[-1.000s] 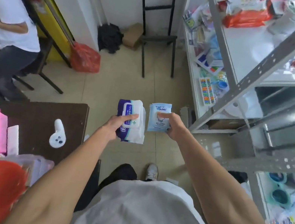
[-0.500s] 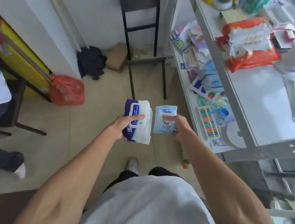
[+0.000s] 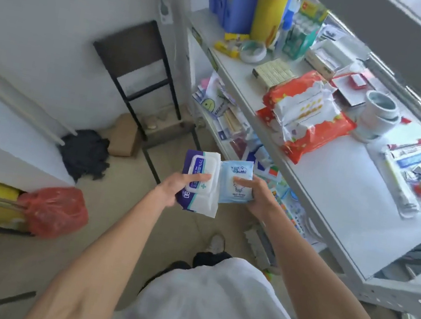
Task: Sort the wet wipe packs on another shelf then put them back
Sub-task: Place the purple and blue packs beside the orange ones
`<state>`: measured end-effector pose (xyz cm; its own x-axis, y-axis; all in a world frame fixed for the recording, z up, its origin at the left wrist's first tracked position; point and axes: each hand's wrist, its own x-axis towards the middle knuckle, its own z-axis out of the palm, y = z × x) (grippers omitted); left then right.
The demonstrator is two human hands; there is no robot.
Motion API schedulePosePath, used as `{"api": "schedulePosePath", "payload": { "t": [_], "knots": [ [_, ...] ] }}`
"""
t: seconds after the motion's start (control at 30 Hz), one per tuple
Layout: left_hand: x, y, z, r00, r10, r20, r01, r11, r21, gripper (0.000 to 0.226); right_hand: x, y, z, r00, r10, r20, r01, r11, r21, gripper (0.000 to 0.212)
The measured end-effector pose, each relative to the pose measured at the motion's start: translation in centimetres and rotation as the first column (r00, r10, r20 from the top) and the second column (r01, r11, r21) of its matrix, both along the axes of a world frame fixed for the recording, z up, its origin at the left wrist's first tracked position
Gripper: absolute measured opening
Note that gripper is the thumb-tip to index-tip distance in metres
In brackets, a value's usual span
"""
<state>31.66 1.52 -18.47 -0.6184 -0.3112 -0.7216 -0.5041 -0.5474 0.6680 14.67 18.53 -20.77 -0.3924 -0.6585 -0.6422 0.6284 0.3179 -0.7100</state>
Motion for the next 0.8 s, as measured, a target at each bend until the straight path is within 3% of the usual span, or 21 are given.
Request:
{"api": "schedulePosePath", "payload": {
  "t": [0.07, 0.2, 0.43, 0.57, 0.67, 0.8],
  "knots": [
    [-3.7, -1.2, 0.6, 0.994, -0.109, -0.027, 0.108, 0.994, -0.015, 0.064, -2.3, 0.5, 0.6, 0.998, -0.052, 0.044, 0.055, 0.996, -0.066, 0.027],
    [-11.4, -1.3, 1.4, 0.938, -0.344, -0.046, 0.342, 0.938, -0.053, 0.061, -5.4, 3.6, 1.9, 0.958, -0.269, 0.101, 0.28, 0.953, -0.115, 0.032],
    [-22.6, 5.5, 2.9, 0.666, -0.73, -0.153, 0.735, 0.677, -0.036, 0.064, -5.7, 12.0, 3.5, 0.73, -0.677, 0.093, 0.683, 0.717, -0.139, 0.033],
    [-25.3, 9.5, 3.2, 0.566, -0.806, -0.175, 0.813, 0.581, -0.045, 0.051, -5.1, 15.4, 4.5, 0.614, -0.786, 0.076, 0.783, 0.593, -0.189, 0.031],
    [-27.3, 11.7, 3.5, 0.513, -0.844, -0.158, 0.848, 0.527, -0.059, 0.041, -5.5, 16.9, 4.6, 0.552, -0.833, 0.039, 0.826, 0.539, -0.164, 0.044],
    [-29.2, 14.3, 3.2, 0.531, -0.844, -0.072, 0.843, 0.535, -0.048, 0.055, -6.6, 17.9, 4.3, 0.499, -0.866, 0.001, 0.862, 0.496, -0.106, 0.042]
  ]
}}
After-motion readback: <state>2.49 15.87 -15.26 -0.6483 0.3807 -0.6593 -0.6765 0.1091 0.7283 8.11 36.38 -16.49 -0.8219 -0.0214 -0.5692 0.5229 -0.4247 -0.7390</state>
